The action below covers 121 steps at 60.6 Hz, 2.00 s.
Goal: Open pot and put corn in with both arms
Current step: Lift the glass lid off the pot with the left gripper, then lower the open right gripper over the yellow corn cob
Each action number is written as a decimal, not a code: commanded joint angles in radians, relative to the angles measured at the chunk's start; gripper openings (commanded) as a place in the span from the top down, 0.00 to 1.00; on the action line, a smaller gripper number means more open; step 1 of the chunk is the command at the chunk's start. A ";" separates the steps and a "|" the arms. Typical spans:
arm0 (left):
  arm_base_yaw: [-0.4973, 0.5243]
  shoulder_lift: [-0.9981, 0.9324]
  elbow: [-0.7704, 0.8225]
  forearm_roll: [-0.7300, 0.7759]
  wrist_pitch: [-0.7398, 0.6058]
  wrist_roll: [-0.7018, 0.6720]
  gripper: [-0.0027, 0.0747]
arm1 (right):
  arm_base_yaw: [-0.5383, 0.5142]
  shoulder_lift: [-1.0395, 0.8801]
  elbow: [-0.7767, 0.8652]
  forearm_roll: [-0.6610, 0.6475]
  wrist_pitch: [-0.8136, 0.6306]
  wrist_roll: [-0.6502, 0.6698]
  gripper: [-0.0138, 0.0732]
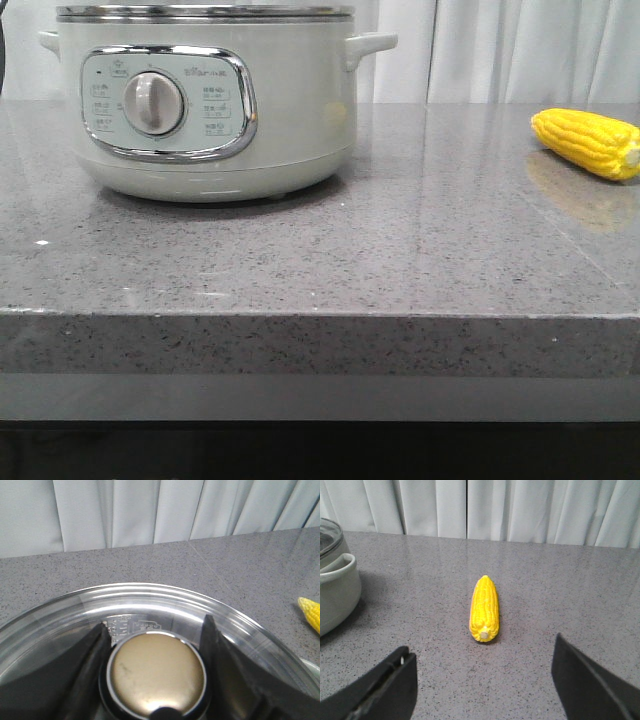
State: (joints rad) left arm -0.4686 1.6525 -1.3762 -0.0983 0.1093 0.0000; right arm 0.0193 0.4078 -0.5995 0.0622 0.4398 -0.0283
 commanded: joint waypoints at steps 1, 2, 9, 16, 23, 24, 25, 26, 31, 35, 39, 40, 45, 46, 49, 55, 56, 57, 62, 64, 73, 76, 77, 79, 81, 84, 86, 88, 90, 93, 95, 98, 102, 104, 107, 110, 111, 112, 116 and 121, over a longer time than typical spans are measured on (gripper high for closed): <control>-0.002 -0.051 -0.043 -0.004 -0.109 -0.011 0.59 | -0.006 0.016 -0.035 -0.005 -0.078 -0.006 0.18; -0.002 -0.053 -0.049 -0.004 -0.109 -0.011 0.59 | -0.006 0.016 -0.035 -0.005 -0.078 -0.006 0.18; -0.002 -0.069 -0.099 -0.004 -0.090 -0.011 0.59 | -0.006 0.016 -0.035 -0.005 -0.078 -0.006 0.18; -0.002 -0.100 -0.130 -0.004 -0.077 -0.011 0.59 | -0.006 0.016 -0.035 -0.005 -0.078 -0.006 0.18; -0.002 -0.143 -0.131 0.006 -0.068 -0.011 0.60 | -0.006 0.016 -0.035 -0.005 -0.078 -0.006 0.18; -0.002 -0.149 -0.131 0.015 -0.060 -0.011 0.60 | -0.006 0.016 -0.035 -0.005 -0.078 -0.006 0.18; -0.002 -0.158 -0.131 0.022 -0.055 -0.011 0.60 | -0.006 0.016 -0.035 -0.005 -0.078 -0.006 0.18; -0.002 -0.164 -0.131 0.033 -0.043 -0.011 0.60 | -0.006 0.016 -0.035 -0.005 -0.078 -0.006 0.18; -0.002 -0.205 -0.131 0.066 0.011 -0.011 0.60 | -0.006 0.016 -0.035 -0.005 -0.078 -0.006 0.18; 0.001 -0.237 -0.131 0.080 0.064 -0.011 0.60 | -0.006 0.016 -0.035 -0.005 -0.078 -0.006 0.18; 0.014 -0.271 -0.131 0.080 0.133 -0.011 0.60 | -0.006 0.016 -0.035 -0.005 -0.078 -0.006 0.18; 0.020 -0.279 -0.131 0.080 0.158 -0.011 0.60 | -0.006 0.016 -0.035 -0.005 -0.078 -0.006 0.18; 0.054 -0.324 -0.131 0.080 0.265 -0.011 0.60 | -0.006 0.016 -0.035 -0.005 -0.078 -0.006 0.18; 0.061 -0.330 -0.131 0.080 0.282 -0.011 0.60 | -0.006 0.016 -0.035 -0.005 -0.078 -0.006 0.18; 0.089 -0.354 -0.129 0.080 0.342 -0.011 0.60 | -0.006 0.016 -0.035 -0.005 -0.078 -0.006 0.18; 0.138 -0.401 -0.106 0.080 0.405 -0.011 0.60 | -0.006 0.016 -0.035 -0.005 -0.078 -0.006 0.18; 0.144 -0.409 -0.098 0.080 0.410 -0.011 0.60 | -0.006 0.016 -0.035 -0.005 -0.078 -0.006 0.18; 0.150 -0.418 -0.092 0.080 0.413 -0.011 0.60 | -0.006 0.016 -0.035 -0.005 -0.078 -0.006 0.18; 0.189 -0.483 -0.031 0.080 0.404 -0.011 0.60 | -0.006 0.016 -0.035 -0.005 -0.078 -0.006 0.18; 0.204 -0.509 -0.003 0.080 0.399 -0.011 0.60 | -0.006 0.016 -0.035 -0.005 -0.078 -0.006 0.18; 0.272 -0.624 0.130 0.080 0.356 -0.011 0.60 | -0.006 0.016 -0.035 -0.005 -0.078 -0.006 0.18; 0.290 -0.667 0.176 0.080 0.352 -0.011 0.60 | -0.006 0.016 -0.035 -0.005 -0.078 -0.006 0.18; 0.298 -0.678 0.186 0.080 0.352 -0.011 0.60 | -0.006 0.016 -0.035 -0.005 -0.078 -0.006 0.18; 0.310 -0.704 0.213 0.080 0.352 -0.011 0.60 | -0.006 0.016 -0.035 -0.005 -0.078 -0.006 0.18; 0.321 -0.731 0.238 0.078 0.354 -0.011 0.60 | -0.006 0.016 -0.035 -0.005 -0.078 -0.006 0.18; 0.330 -0.763 0.266 0.078 0.354 -0.011 0.60 | -0.006 0.016 -0.035 -0.005 -0.078 -0.006 0.18; 0.339 -0.790 0.296 0.078 0.354 -0.011 0.60 | -0.006 0.016 -0.035 -0.005 -0.078 -0.006 0.18; 0.345 -0.813 0.315 0.078 0.354 -0.011 0.60 | -0.006 0.016 -0.035 -0.005 -0.078 -0.006 0.18; 0.350 -0.835 0.333 0.078 0.354 -0.011 0.60 | -0.006 0.016 -0.035 -0.005 -0.078 -0.006 0.18; 0.355 -0.865 0.356 0.078 0.354 -0.011 0.60 | -0.006 0.016 -0.035 -0.005 -0.078 -0.006 0.18; 0.359 -0.887 0.369 0.078 0.354 -0.011 0.60 | -0.006 0.016 -0.035 -0.005 -0.078 -0.006 0.18; 0.362 -0.913 0.389 0.078 0.354 -0.011 0.60 | -0.006 0.016 -0.035 -0.005 -0.078 -0.006 0.18; 0.363 -0.939 0.412 0.078 0.354 -0.011 0.60 | -0.006 0.016 -0.035 -0.005 -0.078 -0.006 0.18; 0.363 -0.950 0.418 0.078 0.354 -0.011 0.60 | -0.006 0.016 -0.035 -0.005 -0.078 -0.006 0.18; 0.363 -0.960 0.425 0.078 0.354 -0.011 0.60 | -0.006 0.016 -0.035 -0.005 -0.078 -0.006 0.18; 0.363 -0.962 0.427 0.080 0.354 -0.011 0.60 | -0.006 0.016 -0.033 -0.005 -0.081 -0.006 0.18; 0.363 -0.962 0.427 0.080 0.354 -0.011 0.60 | -0.006 0.016 -0.032 -0.005 -0.086 -0.006 0.18; 0.363 -0.962 0.427 0.080 0.354 -0.011 0.60 | -0.006 0.016 -0.031 -0.005 -0.086 -0.006 0.18; 0.363 -0.962 0.427 0.080 0.354 -0.011 0.60 | -0.006 0.016 -0.031 -0.005 -0.089 -0.006 0.18; 0.363 -0.962 0.427 0.080 0.354 -0.011 0.60 | -0.006 0.016 -0.031 -0.006 -0.100 -0.006 0.18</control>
State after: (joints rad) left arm -0.1076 0.6990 -0.9167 -0.0120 0.6148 -0.0057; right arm 0.0193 0.4078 -0.5995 0.0622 0.4379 -0.0283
